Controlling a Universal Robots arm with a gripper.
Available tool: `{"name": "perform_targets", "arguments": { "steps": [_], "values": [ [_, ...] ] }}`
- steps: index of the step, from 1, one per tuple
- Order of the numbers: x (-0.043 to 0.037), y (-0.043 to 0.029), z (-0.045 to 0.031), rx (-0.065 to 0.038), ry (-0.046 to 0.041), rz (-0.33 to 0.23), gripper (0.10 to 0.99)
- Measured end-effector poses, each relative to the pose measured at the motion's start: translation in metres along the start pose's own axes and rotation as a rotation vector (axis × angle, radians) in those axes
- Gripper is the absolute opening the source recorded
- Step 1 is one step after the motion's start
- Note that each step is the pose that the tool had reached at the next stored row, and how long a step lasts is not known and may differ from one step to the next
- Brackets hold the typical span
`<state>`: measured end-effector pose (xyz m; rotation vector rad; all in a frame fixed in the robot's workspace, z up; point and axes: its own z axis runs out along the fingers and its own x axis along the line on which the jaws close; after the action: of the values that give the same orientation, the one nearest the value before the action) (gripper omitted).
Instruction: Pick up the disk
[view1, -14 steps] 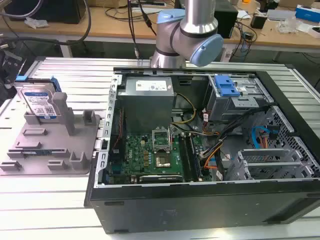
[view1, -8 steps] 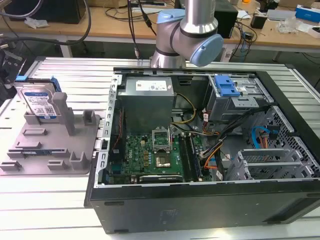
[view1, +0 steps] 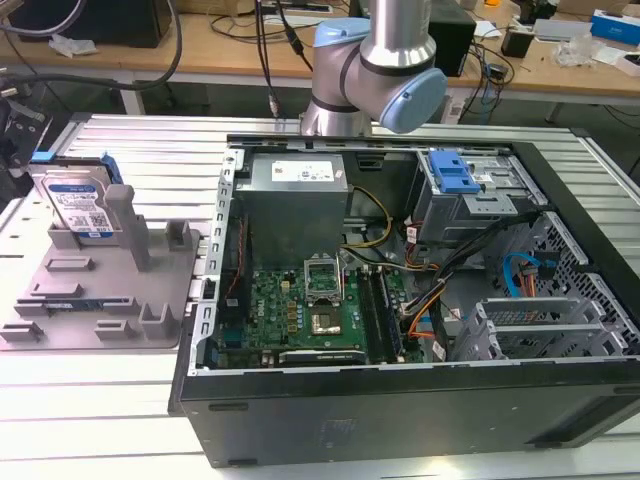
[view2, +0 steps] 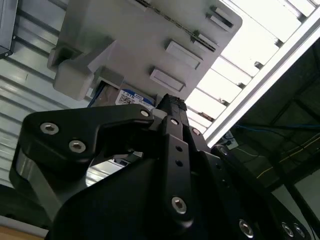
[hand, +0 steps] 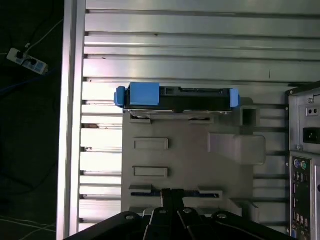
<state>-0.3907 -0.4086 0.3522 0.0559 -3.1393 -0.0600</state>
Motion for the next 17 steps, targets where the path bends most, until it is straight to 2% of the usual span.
{"name": "perform_targets", "arguments": {
  "steps": [1,7,8,16,17],
  "values": [
    [0.0,0.0,0.0001,0.0,0.0005,-0.016,0.106],
    [-0.0001,-0.0001,0.0007,0.0,0.011,-0.288,0.106],
    [0.0,0.0,0.001,0.0,0.0121,-0.317,0.106],
    [0.0,-0.0001,0.0016,0.0,0.0178,-0.464,0.106],
    [0.0,-0.0001,0.0017,0.0,0.0191,-0.498,0.106]
  ]
}}
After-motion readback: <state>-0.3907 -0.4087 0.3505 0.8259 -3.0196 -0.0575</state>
